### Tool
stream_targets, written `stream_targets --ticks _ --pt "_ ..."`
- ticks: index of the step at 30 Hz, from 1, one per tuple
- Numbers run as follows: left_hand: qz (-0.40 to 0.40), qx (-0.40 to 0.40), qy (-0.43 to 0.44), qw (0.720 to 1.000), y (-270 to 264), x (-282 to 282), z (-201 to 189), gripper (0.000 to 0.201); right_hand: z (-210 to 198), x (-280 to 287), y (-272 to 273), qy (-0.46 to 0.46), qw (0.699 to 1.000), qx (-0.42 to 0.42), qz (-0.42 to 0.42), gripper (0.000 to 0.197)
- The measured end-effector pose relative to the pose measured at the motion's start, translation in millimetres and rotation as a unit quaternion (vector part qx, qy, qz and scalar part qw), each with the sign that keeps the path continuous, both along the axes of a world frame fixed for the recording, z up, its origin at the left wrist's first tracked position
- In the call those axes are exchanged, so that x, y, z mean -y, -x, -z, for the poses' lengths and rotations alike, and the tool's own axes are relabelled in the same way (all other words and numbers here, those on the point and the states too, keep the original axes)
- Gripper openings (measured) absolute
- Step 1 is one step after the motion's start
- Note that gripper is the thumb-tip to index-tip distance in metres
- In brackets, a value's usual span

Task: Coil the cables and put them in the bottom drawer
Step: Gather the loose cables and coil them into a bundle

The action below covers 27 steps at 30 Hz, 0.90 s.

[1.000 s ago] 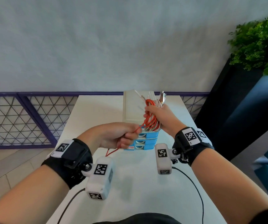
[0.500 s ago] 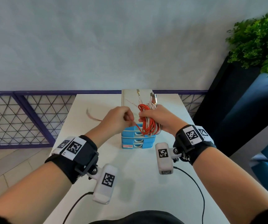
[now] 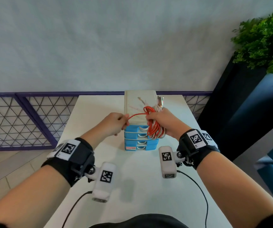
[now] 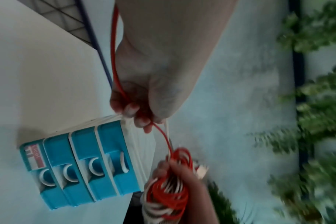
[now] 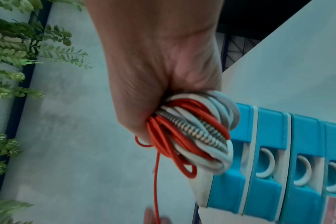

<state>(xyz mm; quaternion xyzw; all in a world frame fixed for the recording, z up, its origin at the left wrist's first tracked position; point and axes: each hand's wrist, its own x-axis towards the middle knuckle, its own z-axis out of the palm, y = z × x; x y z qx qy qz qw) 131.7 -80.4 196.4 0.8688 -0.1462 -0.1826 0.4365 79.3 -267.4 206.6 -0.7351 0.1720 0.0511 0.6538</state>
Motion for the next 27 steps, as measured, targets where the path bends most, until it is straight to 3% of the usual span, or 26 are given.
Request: stream_targets --ticks 3,7,14,20,24,27 --pt "-0.022 -0.162 0.110 0.980 0 -16 -2 0.035 3 14 -3 0.011 0.998 0.009 0.065 0.007" --pt "-0.019 -0.229 0.174 0.958 12 -5 -9 0.026 4 7 -2 0.001 0.998 0.027 0.054 0.021" --pt "0.027 -0.170 0.147 0.974 28 26 -14 0.022 -1 -11 -1 -0.075 0.996 0.057 -0.003 0.041" --pt "0.029 -0.116 0.099 0.988 25 23 -7 0.024 -4 -8 0 -0.066 0.994 0.055 0.063 0.008" --pt "0.110 -0.226 0.071 0.965 23 2 -2 0.025 -12 7 0 -0.114 0.984 0.069 0.115 0.006" --pt "0.159 -0.163 -0.020 0.974 22 -11 -7 0.015 -15 17 2 -0.128 0.987 0.055 0.083 0.006"
